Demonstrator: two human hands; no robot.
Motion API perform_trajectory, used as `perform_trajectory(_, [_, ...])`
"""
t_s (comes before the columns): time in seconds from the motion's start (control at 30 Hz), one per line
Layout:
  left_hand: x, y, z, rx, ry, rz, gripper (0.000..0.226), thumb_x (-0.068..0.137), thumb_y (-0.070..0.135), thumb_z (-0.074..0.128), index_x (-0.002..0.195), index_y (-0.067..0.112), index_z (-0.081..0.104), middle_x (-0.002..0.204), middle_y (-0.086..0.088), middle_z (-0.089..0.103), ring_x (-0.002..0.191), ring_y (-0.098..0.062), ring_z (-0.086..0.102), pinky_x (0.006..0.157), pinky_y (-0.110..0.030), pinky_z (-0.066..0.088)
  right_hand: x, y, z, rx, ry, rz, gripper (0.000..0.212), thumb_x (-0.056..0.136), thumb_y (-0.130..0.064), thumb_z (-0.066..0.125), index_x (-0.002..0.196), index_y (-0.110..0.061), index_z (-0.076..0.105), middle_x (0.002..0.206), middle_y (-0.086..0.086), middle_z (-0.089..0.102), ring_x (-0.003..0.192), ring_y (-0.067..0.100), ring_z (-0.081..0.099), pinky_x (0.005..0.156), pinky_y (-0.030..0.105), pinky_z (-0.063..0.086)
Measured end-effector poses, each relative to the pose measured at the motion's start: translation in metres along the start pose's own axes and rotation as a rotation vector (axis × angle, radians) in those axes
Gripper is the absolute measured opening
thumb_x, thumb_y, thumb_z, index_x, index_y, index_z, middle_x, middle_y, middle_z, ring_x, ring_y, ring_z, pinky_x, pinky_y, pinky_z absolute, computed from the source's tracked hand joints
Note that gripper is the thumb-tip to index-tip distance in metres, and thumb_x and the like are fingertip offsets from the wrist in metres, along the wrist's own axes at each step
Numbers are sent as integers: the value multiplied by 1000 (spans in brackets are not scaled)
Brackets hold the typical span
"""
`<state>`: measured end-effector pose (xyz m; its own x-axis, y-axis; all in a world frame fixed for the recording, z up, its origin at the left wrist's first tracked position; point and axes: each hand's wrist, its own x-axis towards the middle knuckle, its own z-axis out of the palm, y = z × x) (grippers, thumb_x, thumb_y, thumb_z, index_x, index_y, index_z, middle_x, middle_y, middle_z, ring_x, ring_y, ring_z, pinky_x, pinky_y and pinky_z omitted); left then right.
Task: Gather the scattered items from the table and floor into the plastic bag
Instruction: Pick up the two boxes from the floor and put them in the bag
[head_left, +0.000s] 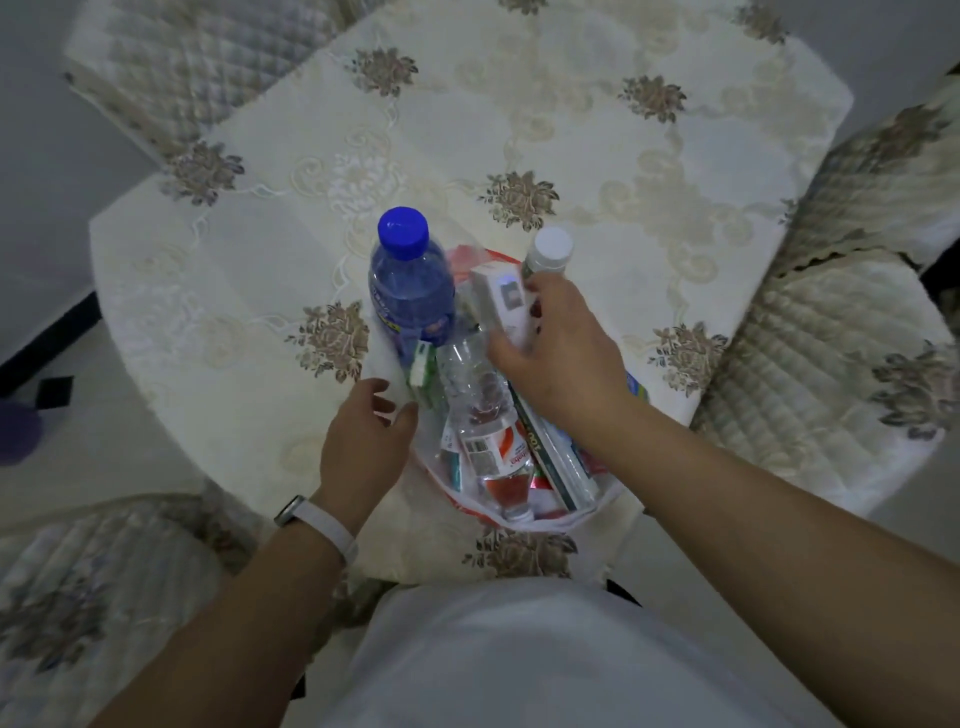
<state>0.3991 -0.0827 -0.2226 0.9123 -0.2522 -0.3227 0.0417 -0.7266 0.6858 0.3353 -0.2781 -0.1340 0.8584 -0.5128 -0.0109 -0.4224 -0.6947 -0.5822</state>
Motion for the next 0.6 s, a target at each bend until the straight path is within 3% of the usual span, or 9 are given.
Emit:
perform_trajectory(0.13, [3,0,4,67,-48,-31,20,92,33,65,92,17,54,76,6,54,76,-23,56,62,-30,38,-13,8,16,-188,21,-138,47,86,-47,62,117,-13,55,106,8,58,93,27,54,73,41,48])
perform_trajectory(0.23, [3,0,2,61,-16,3,29,94,23,60,70,19,44,65,2,48,66,-24,50,55,-31,28,-23,19,20,-180,44,-153,46,85,-45,66,113,-11,58,103,8,59,92,26,55,74,41,47])
perform_trajectory(0.37, [-4,1,-5,-9,23,66,32,94,18,59,67,15,41,61,-2,45,57,-16,43,51,-29,29,-42,33,12,-87,154,-121,38,83,-34,69,109,-8,60,104,9,60,93,25,55,77,35,45])
perform_trajectory(0.43, [-10,-1,-8,-76,25,93,26,94,17,59,73,6,49,66,-10,52,62,-24,48,53,-26,33,-54,47,7,-54,201,-41,34,84,-29,67,109,-7,61,106,8,59,96,23,55,81,33,43])
perform_trajectory(0.53, [-18,-3,-11,-161,33,135,20,95,17,59,83,1,58,78,-21,63,74,-33,59,62,-35,44,-72,76,1,-29,218,149,33,88,-27,64,114,-7,59,109,4,54,100,16,49,83,23,34])
perform_trajectory(0.6, [-23,-3,-12,-199,33,147,17,96,15,60,85,3,60,78,-20,64,75,-35,61,67,-42,48,-82,96,-1,-19,224,259,34,89,-27,62,116,-7,58,111,3,52,103,17,49,83,24,34])
